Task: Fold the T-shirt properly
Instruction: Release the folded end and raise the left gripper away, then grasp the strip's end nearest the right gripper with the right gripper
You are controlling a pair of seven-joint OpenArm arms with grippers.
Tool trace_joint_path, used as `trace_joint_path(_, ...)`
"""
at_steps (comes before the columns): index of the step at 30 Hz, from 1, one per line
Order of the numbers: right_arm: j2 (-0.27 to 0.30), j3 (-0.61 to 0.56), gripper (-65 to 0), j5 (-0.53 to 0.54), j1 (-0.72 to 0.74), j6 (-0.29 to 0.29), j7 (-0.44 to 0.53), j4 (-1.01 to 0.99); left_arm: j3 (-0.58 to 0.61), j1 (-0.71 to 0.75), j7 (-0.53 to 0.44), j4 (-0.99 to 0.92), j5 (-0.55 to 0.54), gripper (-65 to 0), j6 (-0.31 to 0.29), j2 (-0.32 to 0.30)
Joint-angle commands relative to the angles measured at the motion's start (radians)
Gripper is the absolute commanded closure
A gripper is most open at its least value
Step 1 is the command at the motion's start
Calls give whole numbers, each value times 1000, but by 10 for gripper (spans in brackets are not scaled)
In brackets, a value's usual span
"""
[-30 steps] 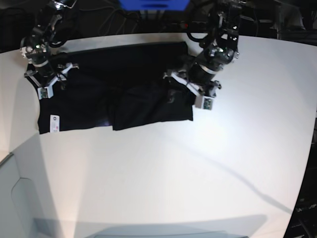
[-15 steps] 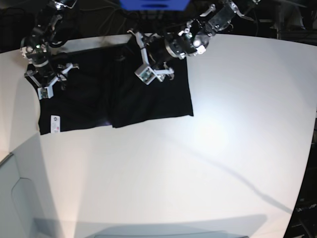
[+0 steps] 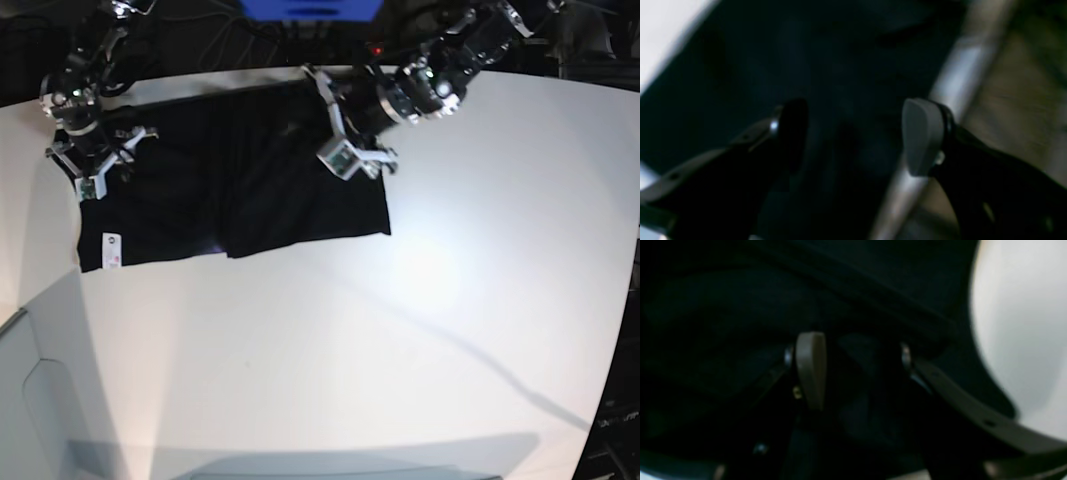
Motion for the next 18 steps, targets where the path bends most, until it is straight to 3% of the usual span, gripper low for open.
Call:
trace_joint_path(1,-1,3,-292,19,5,14,29,48,-54,27,-20,18,-6,-433,-1,-7)
trace_joint_path(6,-21,3,-310,19,5,14,24,168,-342,115,-20,12,-6,-433,-12,38)
trace_joint_path(10,-28,3,-352,19,7,14,27,202,-496,125,-16,-29,-6,-433,-12,101)
trace_joint_path(18,-27,83,-357,17,90,14,22,136,-549,92,-13,-144,-6,-434,-14,210)
